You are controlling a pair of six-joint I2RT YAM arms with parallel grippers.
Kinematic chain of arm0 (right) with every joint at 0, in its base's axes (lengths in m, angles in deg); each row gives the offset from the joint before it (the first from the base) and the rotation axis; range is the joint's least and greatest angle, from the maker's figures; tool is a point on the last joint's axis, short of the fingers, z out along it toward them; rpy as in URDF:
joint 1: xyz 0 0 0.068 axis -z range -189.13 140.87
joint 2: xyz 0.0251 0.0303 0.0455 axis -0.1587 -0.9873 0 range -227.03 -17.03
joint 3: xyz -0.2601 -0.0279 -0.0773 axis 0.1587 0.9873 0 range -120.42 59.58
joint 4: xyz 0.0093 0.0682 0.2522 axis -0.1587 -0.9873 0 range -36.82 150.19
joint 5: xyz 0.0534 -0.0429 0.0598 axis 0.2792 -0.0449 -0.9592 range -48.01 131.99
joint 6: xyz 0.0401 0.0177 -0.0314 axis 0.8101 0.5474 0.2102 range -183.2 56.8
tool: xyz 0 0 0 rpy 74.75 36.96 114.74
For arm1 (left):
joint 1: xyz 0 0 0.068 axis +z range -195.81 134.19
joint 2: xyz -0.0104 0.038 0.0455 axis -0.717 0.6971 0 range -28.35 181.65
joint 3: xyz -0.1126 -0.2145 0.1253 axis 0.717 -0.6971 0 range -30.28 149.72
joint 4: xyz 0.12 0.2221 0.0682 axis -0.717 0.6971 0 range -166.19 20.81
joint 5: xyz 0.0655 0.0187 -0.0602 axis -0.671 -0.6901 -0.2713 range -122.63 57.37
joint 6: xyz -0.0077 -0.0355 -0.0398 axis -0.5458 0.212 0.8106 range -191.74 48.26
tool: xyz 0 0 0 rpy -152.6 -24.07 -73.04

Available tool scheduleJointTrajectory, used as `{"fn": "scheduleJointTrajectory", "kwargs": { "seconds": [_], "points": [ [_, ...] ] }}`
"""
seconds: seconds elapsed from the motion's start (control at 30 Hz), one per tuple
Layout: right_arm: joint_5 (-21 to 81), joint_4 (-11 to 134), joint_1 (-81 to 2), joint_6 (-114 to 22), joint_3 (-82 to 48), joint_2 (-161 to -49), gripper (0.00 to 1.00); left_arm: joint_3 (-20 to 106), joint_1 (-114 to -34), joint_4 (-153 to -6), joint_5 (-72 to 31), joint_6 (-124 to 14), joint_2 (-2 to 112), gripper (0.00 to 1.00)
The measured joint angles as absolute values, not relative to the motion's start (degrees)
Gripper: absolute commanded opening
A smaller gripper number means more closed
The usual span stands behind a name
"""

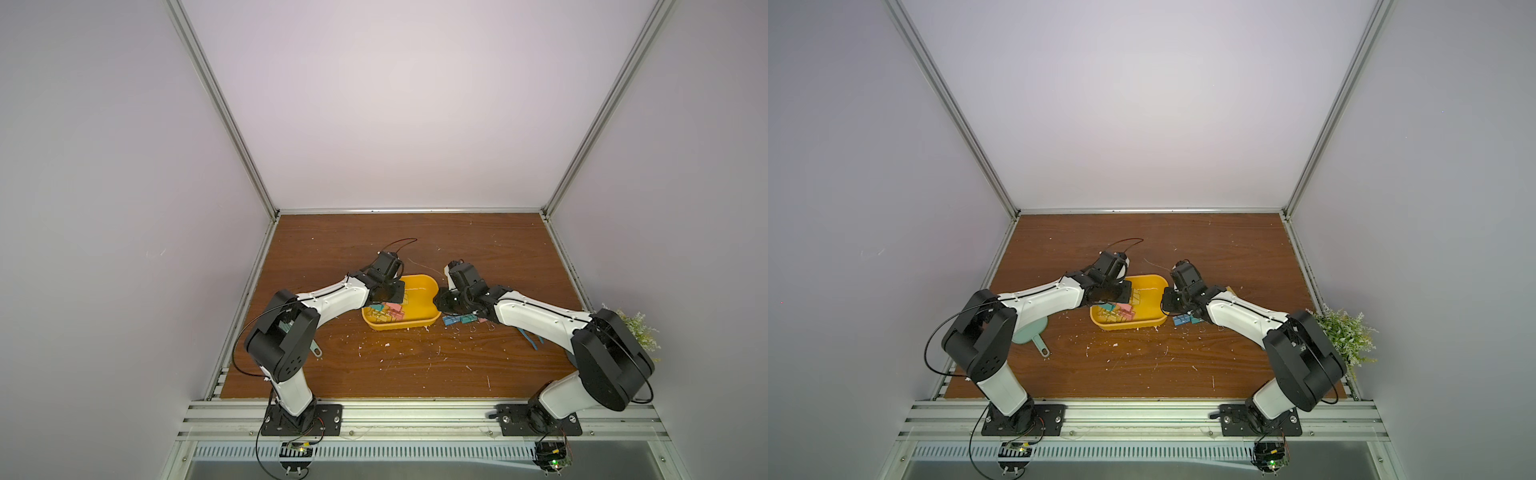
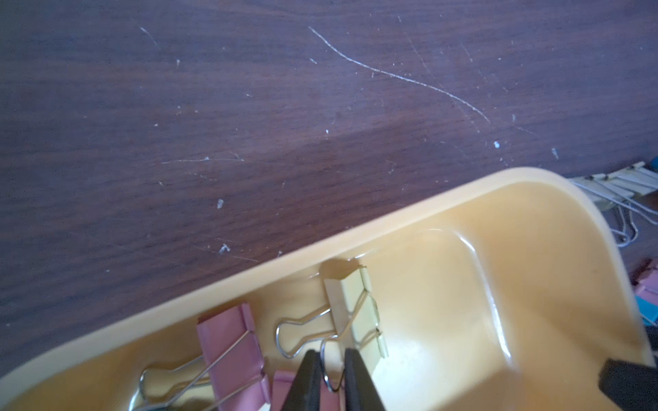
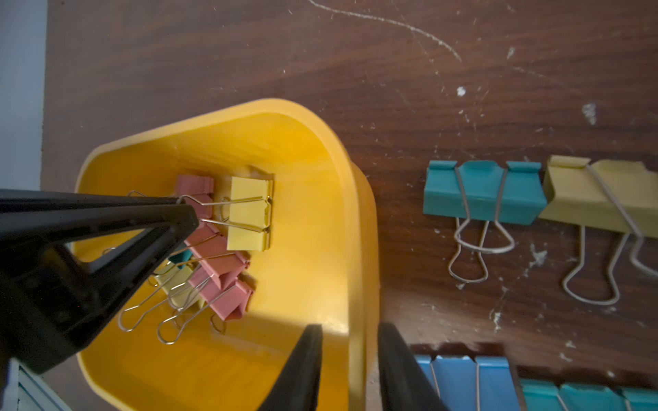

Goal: Take out the binder clips from the storage box
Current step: Pick up the binder clip from the storage box, then move the storage box to the center of the board.

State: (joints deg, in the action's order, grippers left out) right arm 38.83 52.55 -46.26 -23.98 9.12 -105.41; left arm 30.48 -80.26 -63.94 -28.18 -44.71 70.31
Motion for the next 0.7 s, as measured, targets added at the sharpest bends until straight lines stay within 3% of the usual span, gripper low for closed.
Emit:
{"fn": "scheduleJointTrajectory", "kwargs": {
  "seconds": [0.23, 0.47, 0.7],
  "points": [
    [39.1, 52.5, -46.3, -23.9, 8.2, -106.2, 0.21, 30.9, -80.2, -65.7, -26.2, -45.0, 70.3, 0.01],
    [40.6, 52.8, -46.2, -22.3, 8.1, -106.5, 0.1, 31.9, -80.2, -66.2, -25.3, -45.0, 70.5, 0.0],
    [41.9, 55.9, -46.3, -18.8, 7.7, -108.2, 0.07, 33.8, -79.8, -67.3, -24.0, -44.9, 70.5, 0.0]
  ]
}}
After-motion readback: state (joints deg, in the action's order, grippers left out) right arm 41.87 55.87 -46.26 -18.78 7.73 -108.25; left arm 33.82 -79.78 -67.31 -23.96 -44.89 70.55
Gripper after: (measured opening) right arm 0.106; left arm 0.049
